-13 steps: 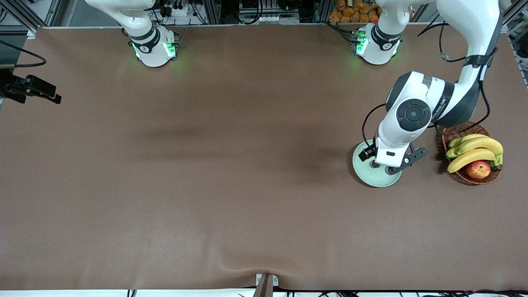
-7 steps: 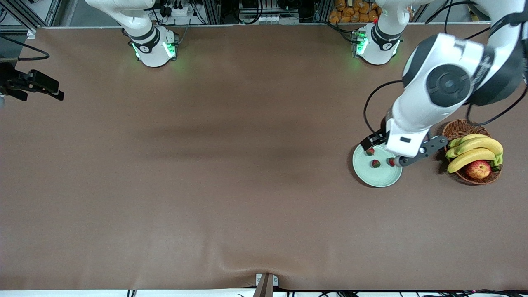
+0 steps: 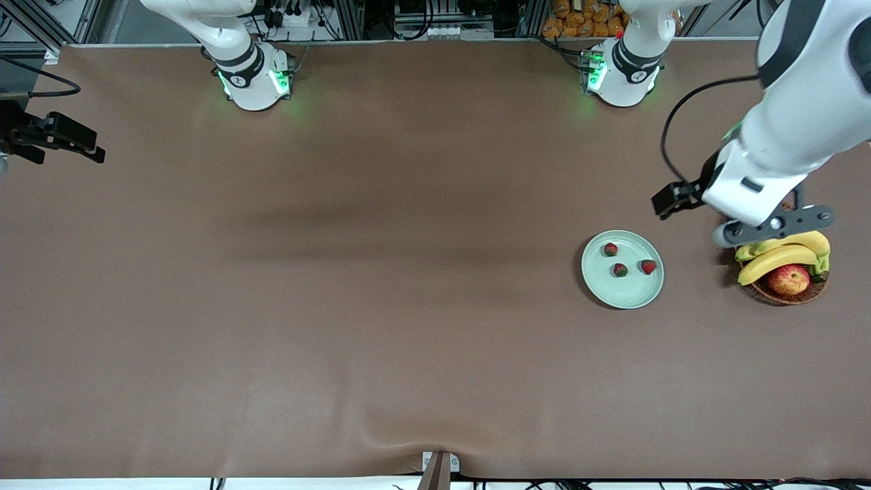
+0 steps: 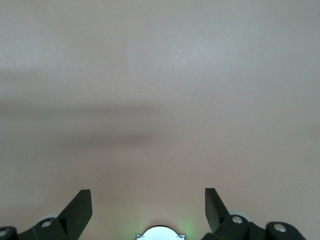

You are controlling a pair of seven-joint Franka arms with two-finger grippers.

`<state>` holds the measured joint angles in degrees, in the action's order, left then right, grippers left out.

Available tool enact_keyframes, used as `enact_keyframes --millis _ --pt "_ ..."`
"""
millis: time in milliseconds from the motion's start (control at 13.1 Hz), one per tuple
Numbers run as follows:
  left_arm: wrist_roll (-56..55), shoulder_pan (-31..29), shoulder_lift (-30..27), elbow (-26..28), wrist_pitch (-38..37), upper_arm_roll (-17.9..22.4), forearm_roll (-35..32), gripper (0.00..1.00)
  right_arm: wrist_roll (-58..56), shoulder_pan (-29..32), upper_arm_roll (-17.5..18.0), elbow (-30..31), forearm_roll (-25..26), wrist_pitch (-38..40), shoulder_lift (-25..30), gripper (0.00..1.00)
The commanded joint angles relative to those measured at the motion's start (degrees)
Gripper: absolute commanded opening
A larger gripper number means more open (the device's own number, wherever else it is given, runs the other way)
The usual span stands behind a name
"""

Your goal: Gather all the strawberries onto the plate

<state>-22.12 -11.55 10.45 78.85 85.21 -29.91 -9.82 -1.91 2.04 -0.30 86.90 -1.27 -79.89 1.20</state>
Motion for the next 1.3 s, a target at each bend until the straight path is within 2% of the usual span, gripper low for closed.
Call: enact_keyframes --millis 0,76,305,458,687,839,1068,1221 --pt "6.90 4.24 -5.86 1.83 -1.09 10.18 5.22 1.00 0.06 0.16 0.30 -0.15 0.21 0.78 0.64 1.00" --pt "8.13 5.64 -7.18 2.79 -2.66 12.83 6.73 1.00 0.06 0.16 0.39 -0.15 0.21 0.78 0.64 1.00" --pt "8.58 15.12 -9.99 4.29 -7.68 24.69 7.36 1.00 0.06 -0.02 0.39 -0.15 0.21 0.87 0.64 1.00" --pt "8.58 18.47 -11.93 7.44 -7.78 29.80 7.36 1.00 0.06 -0.37 0.39 -0.15 0.30 0.87 0.56 1.00" --pt "9.37 19.63 -14.30 9.65 -7.34 33.16 8.76 1.00 0.06 -0.37 0.30 -0.15 0.30 0.78 0.64 1.00" --pt "9.38 19.72 -15.45 9.75 -7.16 33.60 8.77 1.00 0.06 -0.37 0.30 -0.15 0.30 0.78 0.64 1.00" --pt "10.07 19.72 -14.14 6.42 -7.25 35.88 8.77 1.00 -0.02 -0.37 0.13 -0.24 0.47 0.78 0.64 1.00" --pt "10.34 20.24 -13.87 6.14 -7.25 37.20 8.77 1.00 0.06 -0.37 0.13 -0.68 1.09 0.87 0.64 1.00"
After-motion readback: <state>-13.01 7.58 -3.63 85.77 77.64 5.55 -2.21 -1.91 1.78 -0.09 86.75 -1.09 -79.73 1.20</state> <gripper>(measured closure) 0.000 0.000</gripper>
